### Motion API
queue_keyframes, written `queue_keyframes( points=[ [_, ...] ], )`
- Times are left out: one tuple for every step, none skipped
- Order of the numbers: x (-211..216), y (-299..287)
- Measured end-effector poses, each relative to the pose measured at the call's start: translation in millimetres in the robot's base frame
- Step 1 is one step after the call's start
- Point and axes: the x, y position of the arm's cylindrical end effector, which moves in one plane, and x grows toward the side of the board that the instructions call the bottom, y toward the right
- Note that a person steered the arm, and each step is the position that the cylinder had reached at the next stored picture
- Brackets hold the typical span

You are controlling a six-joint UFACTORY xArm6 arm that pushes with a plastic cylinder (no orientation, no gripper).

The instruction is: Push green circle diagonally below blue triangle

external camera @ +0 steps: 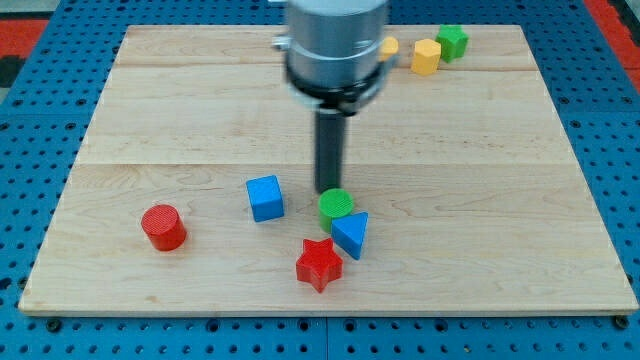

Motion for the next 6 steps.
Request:
queue_keyframes(
  points=[
    [25,-69],
    [31,-102],
    [18,-19],
    [1,68],
    [6,142],
    [38,165]
  ],
)
